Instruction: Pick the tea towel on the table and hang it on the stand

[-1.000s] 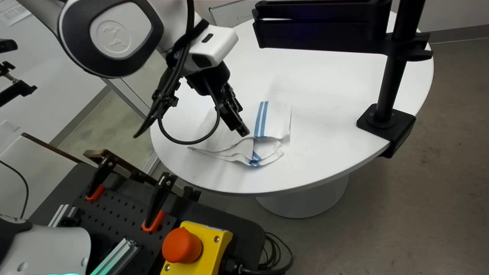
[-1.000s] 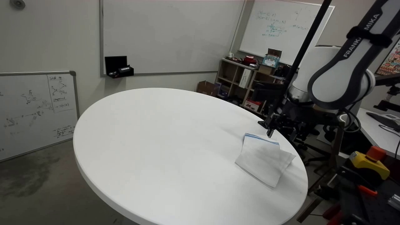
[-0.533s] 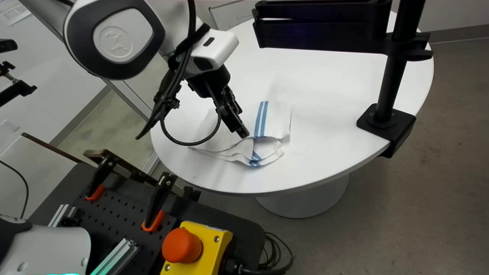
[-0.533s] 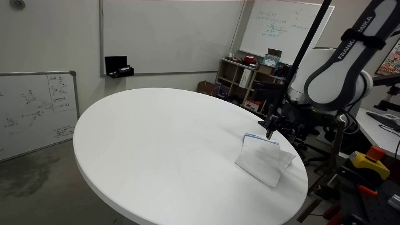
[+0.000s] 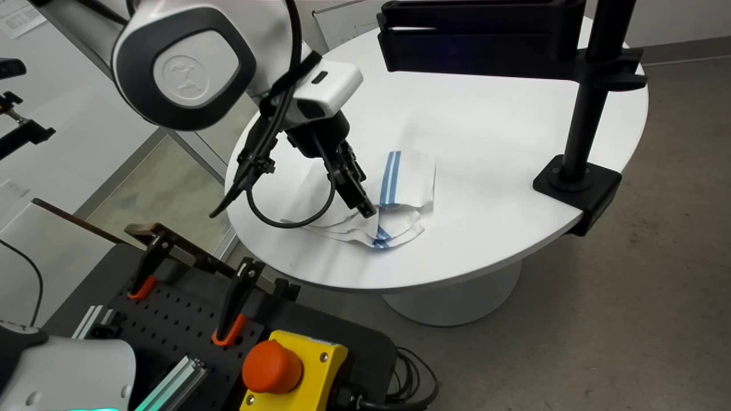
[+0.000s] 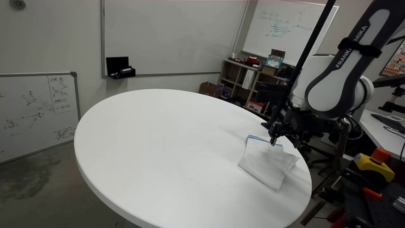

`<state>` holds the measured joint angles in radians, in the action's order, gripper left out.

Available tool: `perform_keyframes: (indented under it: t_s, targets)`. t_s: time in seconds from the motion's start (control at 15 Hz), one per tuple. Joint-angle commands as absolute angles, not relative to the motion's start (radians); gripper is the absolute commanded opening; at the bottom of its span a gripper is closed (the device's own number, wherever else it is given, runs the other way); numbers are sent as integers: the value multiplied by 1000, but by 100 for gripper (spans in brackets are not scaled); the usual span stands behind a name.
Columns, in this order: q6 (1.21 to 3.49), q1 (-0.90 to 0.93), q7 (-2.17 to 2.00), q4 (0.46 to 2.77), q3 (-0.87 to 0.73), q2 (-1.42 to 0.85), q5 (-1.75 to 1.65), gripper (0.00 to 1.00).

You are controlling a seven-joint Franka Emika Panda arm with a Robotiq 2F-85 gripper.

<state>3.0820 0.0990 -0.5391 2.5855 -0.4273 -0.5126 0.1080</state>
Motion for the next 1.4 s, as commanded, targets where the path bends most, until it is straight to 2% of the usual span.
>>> perform_keyframes:
  t_s: [0.0,0.13,0.2,0.27,0.4,0.73,0.87,0.93,1.0,1.33]
  targets:
    - [3103,113,-501,2550,-424,-558,161,100]
    - [3106,118,-501,2538,-424,-573,169,100]
    - [3105,118,-502,2533,-424,-578,173,93]
    - [3105,119,-504,2528,-424,-583,178,72]
    - [3104,122,-506,2519,-424,-594,184,60]
    - [3100,125,-510,2501,-421,-609,204,22]
    - [3099,125,-512,2496,-421,-612,211,14]
    - [3097,124,-513,2494,-420,-613,215,3]
    - [3096,123,-513,2492,-420,-613,218,0]
    - [3063,101,-509,2496,-404,-555,243,0]
